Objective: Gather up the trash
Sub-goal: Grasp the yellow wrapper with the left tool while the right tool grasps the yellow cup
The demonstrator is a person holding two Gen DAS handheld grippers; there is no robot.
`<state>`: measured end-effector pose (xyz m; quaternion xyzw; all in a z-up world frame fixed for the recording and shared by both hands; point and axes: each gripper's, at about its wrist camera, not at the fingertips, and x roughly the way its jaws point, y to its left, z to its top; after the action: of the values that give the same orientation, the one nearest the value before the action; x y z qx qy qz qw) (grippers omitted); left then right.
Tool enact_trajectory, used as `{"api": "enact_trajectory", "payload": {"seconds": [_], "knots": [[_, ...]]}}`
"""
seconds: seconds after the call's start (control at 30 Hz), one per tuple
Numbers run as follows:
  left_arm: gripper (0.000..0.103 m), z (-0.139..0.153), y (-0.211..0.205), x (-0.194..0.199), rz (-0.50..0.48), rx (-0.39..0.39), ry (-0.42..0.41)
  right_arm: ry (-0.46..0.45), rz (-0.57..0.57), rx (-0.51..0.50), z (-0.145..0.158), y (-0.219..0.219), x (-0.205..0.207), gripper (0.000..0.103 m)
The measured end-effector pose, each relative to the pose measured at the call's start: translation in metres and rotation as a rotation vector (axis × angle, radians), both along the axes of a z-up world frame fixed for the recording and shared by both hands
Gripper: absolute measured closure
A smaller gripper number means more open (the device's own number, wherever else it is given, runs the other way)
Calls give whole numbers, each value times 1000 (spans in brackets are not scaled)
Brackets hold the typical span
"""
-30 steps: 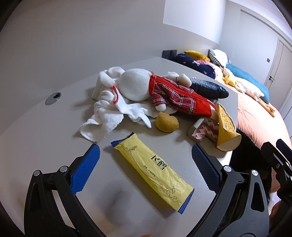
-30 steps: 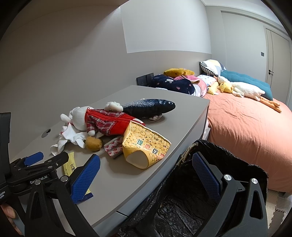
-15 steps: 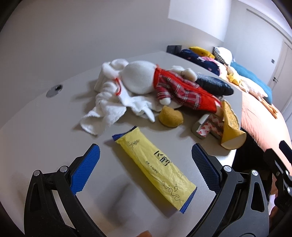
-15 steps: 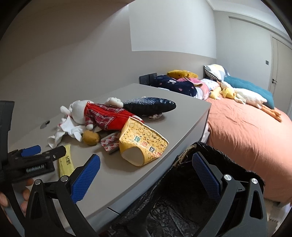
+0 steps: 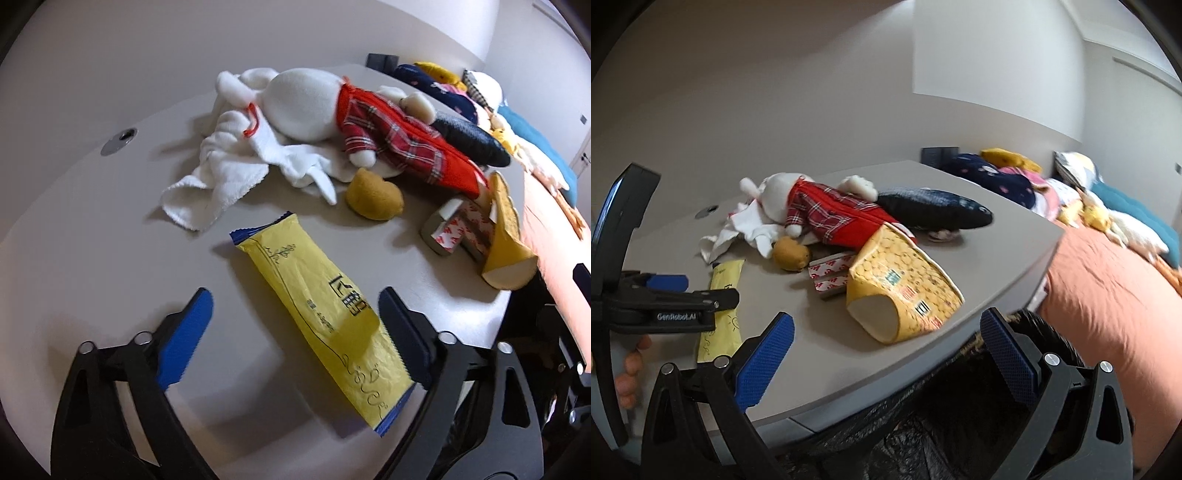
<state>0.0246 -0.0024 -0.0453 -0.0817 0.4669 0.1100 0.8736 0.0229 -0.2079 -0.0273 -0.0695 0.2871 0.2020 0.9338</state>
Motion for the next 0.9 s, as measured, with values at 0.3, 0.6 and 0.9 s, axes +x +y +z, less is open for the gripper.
{"api": "enact_trajectory", "payload": {"seconds": [0.3,0.6,0.9], "knots": [[43,-9,3,9,32,-23,36,25,132,-87,-8,10,37,21],[46,-9,16,9,17,-21,21,68,177,-114,-19,12,50,56],[56,-5,27,2,-28,-98,-12,111,211,-71,-17,20,42,75]]}}
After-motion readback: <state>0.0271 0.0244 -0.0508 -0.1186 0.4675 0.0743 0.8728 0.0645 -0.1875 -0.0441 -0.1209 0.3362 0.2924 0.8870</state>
